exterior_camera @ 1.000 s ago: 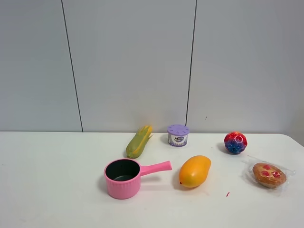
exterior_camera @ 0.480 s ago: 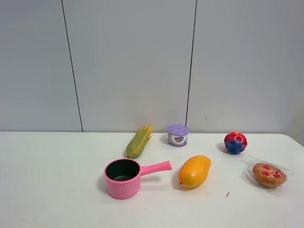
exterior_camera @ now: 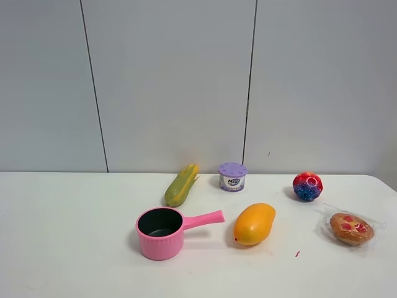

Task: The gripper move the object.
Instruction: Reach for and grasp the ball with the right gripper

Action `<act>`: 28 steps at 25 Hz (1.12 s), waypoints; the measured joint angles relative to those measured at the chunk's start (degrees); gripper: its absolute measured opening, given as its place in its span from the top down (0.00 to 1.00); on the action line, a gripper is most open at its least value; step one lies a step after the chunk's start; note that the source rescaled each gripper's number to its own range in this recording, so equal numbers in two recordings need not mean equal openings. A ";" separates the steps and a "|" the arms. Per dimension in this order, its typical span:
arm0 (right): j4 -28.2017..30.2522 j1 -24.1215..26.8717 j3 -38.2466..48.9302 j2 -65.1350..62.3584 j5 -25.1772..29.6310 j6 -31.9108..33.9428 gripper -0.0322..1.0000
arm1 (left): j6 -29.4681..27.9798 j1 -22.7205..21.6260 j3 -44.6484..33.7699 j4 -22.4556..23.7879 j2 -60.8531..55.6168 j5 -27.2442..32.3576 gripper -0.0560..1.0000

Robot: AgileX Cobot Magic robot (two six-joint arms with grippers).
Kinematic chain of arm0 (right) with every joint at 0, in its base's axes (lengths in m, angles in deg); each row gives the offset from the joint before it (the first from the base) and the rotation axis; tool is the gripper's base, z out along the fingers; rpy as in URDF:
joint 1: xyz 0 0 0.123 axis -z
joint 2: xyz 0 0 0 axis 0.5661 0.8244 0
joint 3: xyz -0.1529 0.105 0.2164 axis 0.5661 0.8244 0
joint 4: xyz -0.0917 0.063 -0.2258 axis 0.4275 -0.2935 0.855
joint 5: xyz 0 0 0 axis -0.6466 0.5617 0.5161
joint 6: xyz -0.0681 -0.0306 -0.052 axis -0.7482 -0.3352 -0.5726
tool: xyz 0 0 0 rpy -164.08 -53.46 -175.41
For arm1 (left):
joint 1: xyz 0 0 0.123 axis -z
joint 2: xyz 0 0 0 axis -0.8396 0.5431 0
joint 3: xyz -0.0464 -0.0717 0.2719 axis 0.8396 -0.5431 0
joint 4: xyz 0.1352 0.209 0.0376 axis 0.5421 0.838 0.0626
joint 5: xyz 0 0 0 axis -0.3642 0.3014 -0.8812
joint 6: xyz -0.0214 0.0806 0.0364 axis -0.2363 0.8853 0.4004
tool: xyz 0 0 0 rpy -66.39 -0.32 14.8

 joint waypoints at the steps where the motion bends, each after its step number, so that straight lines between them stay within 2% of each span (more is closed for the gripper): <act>1: 0.00 0.00 0.00 0.00 0.00 0.00 0.00 | 0.00 0.00 0.00 0.00 0.00 0.00 0.00; 5: 0.00 0.00 -1.23 0.00 -0.29 0.06 0.00 | 0.00 0.00 0.00 0.00 0.00 0.00 0.00; 9: 0.00 0.00 -7.95 3.73 -2.18 -0.11 0.00 | 0.00 0.00 0.00 0.00 0.00 0.00 0.00; 16: 0.00 0.00 -22.95 18.91 -2.25 -3.41 0.00 | 0.00 0.00 0.00 0.00 0.00 0.00 0.00; 28: 0.00 0.00 -48.76 48.51 -5.14 -3.88 0.00 | 0.00 0.00 0.00 0.00 0.00 0.00 0.00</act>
